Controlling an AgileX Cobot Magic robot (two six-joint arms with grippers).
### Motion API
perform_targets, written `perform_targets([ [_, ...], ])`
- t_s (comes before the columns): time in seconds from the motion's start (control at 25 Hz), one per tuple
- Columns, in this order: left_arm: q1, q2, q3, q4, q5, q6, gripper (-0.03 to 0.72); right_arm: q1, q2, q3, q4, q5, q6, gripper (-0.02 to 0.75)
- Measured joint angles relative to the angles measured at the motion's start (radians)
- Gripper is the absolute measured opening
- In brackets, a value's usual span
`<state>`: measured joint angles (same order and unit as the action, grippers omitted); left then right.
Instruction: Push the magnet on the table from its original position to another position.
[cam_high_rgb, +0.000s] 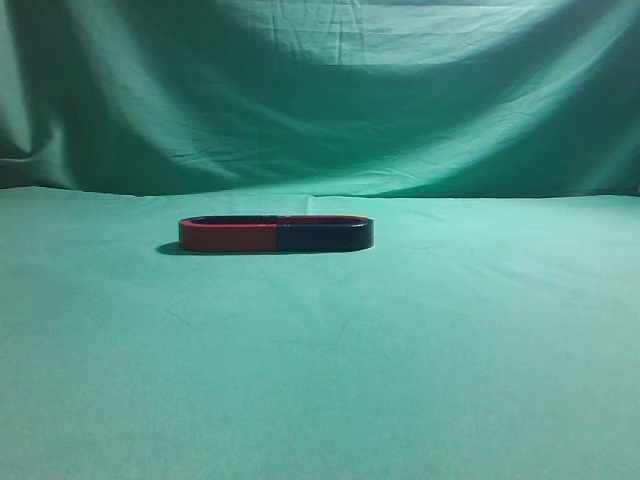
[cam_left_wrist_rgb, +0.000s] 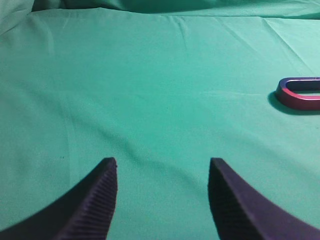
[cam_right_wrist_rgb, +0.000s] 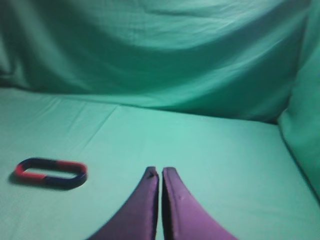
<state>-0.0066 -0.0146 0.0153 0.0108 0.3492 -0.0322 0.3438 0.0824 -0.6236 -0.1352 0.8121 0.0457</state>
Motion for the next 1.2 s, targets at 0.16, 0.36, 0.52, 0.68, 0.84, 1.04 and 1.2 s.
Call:
perform_targets([
  [0.16, 0.000, 0.000, 0.000, 0.000, 0.000, 0.000, 0.372, -0.119, -0.083, 0.235, 0.000, -0.242, 0.002, 0.000],
  [0.36, 0.000, 0.000, 0.000, 0.000, 0.000, 0.000, 0.372, -0.203, -0.094, 0.498, 0.036, -0.442, 0.002, 0.000],
  [0.52, 0.000, 0.000, 0.000, 0.000, 0.000, 0.000, 0.372, -0.208, -0.094, 0.630, 0.074, -0.502, 0.002, 0.000],
  [0.68, 0.000, 0.000, 0.000, 0.000, 0.000, 0.000, 0.372, -0.208, -0.094, 0.650, 0.082, -0.490, 0.002, 0.000],
  [0.84, 0.000, 0.000, 0.000, 0.000, 0.000, 0.000, 0.372, -0.208, -0.094, 0.650, 0.089, -0.429, 0.002, 0.000],
  [1.04, 0.000, 0.000, 0.000, 0.000, 0.000, 0.000, 0.372, -0.208, -0.095, 0.650, 0.089, -0.419, 0.002, 0.000],
  [1.2, 0.000, 0.000, 0.000, 0.000, 0.000, 0.000, 0.372, -0.208, -0.095, 0.650, 0.089, -0.419, 0.002, 0.000],
])
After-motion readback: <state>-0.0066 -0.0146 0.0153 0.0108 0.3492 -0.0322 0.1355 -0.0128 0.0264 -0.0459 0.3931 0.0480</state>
